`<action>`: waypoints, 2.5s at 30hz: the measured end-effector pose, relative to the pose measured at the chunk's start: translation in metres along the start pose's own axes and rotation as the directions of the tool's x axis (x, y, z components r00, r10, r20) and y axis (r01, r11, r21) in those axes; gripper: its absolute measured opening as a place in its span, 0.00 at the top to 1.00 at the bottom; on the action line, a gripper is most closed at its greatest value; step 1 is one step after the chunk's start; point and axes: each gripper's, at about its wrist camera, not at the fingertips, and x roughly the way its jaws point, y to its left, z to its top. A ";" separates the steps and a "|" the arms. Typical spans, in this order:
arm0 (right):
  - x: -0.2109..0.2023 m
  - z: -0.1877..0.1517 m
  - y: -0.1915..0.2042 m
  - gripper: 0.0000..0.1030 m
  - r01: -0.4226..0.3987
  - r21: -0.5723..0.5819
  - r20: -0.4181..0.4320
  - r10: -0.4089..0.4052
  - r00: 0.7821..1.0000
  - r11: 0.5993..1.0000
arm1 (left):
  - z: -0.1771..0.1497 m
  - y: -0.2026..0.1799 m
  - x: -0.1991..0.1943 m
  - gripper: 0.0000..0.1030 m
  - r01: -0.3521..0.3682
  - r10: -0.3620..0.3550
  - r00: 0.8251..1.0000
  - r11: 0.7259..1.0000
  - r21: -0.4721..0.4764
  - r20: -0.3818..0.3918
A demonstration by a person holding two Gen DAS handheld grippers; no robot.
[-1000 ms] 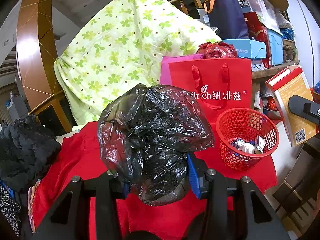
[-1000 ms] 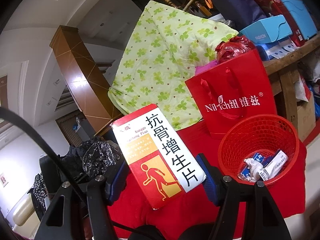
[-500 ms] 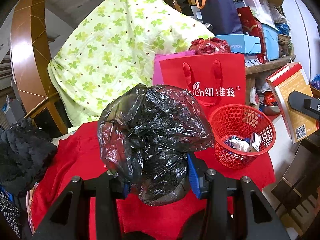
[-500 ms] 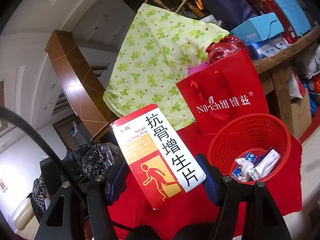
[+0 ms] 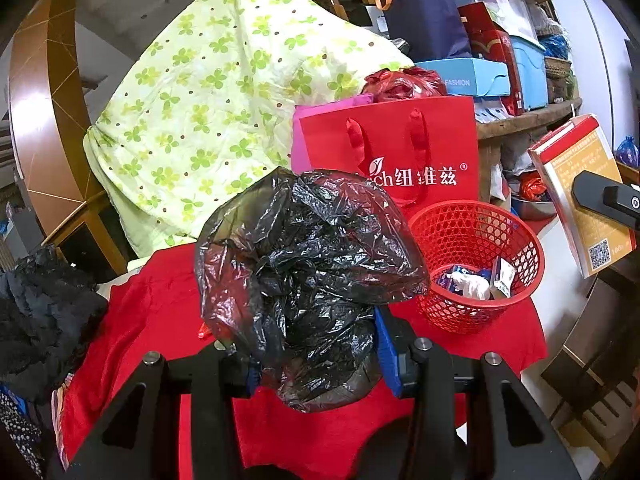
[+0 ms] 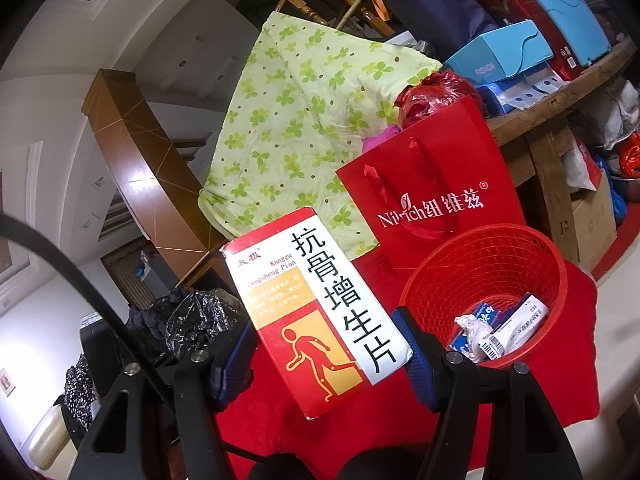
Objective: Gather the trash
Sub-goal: 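Carry the black bag with the left gripper over the basket while the right gripper carries the medicine box, then open the left gripper to drop the black bag into the basket while the right gripper drops the box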
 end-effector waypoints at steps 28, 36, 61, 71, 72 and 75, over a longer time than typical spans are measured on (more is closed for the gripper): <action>-0.008 0.000 -0.035 0.33 0.056 0.067 0.016 -0.057 0.998 0.996 | -0.005 -0.022 0.020 0.53 0.062 -0.059 0.997 0.996 0.058 -0.050; -0.015 0.003 -0.057 0.33 0.099 0.115 0.037 -0.104 0.994 0.988 | -0.008 -0.028 0.032 0.53 0.160 -0.157 0.984 0.987 0.029 -0.088; -0.003 0.024 -0.126 0.32 0.166 0.274 0.052 -0.187 0.981 0.947 | 0.039 -0.081 0.103 0.53 0.432 -0.431 0.892 0.902 -0.026 -0.136; 0.049 0.028 -0.175 0.30 0.204 0.395 -0.010 -0.218 0.976 0.896 | 0.036 -0.110 0.157 0.35 0.503 -0.503 0.851 0.863 -0.046 -0.153; 0.054 0.027 -0.181 0.29 0.205 0.414 -0.019 -0.217 0.976 0.887 | 0.034 -0.109 0.161 0.35 0.500 -0.502 0.851 0.864 -0.050 -0.152; 0.073 0.028 -0.193 0.25 0.157 0.476 -0.032 -0.161 0.986 0.865 | 0.028 -0.099 0.165 0.35 0.493 -0.498 0.853 0.867 -0.070 -0.158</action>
